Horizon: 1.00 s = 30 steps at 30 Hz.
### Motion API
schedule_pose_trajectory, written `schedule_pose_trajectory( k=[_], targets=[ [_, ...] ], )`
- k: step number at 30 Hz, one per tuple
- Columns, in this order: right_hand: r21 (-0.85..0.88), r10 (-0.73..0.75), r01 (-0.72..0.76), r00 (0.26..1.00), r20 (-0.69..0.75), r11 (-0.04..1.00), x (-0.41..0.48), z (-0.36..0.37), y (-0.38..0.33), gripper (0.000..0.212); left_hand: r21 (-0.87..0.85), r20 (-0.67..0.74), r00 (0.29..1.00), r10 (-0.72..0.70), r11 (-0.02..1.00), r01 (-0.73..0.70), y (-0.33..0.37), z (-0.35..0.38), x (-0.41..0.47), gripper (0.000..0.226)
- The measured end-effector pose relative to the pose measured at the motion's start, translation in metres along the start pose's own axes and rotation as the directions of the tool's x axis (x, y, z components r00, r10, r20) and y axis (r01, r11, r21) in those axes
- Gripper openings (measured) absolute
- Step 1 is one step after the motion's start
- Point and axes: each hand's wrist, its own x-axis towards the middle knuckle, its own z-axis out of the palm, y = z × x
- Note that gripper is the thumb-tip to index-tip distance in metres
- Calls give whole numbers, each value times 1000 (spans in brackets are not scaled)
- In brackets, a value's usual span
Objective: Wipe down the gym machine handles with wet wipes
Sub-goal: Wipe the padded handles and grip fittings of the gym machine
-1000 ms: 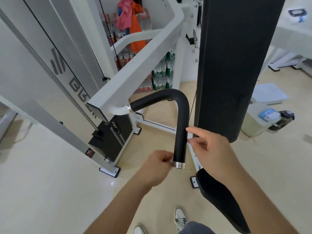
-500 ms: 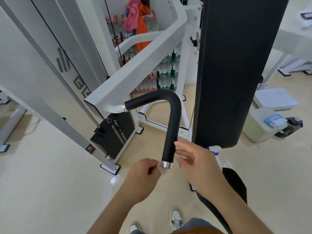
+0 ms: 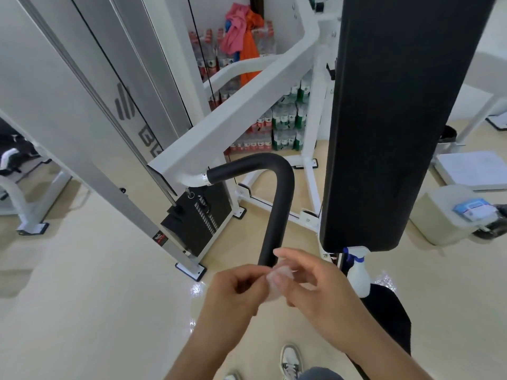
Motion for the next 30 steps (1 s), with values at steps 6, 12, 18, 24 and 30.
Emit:
schedule_pose_trajectory(
  k=[6, 12, 18, 24, 30],
  targets=[
    [390, 36, -16, 998, -43, 921, -28, -15, -13, 21, -274, -22, 999, 50, 960, -54, 19, 12, -19, 15],
    [580, 103, 26, 977, -188, 814, -80, -6, -15, 29, -463, 165, 986, 19, 884, 61, 9, 5, -60, 33],
    [376, 39, 138, 904, -425, 916, -151, 17, -15, 12, -280, 322, 904, 282, 940, -194, -10, 7, -119, 44],
    [343, 83, 100, 873, -481, 934, -217, -2, 1, 29, -491, 281, 941, 191, 870, -30, 8, 47, -154, 18],
    [738, 166, 221, 896, -412, 637, -272, -54, 14, 24, -466, 399, 896, 194, 884, 16, 38, 111, -178, 26]
  ],
)
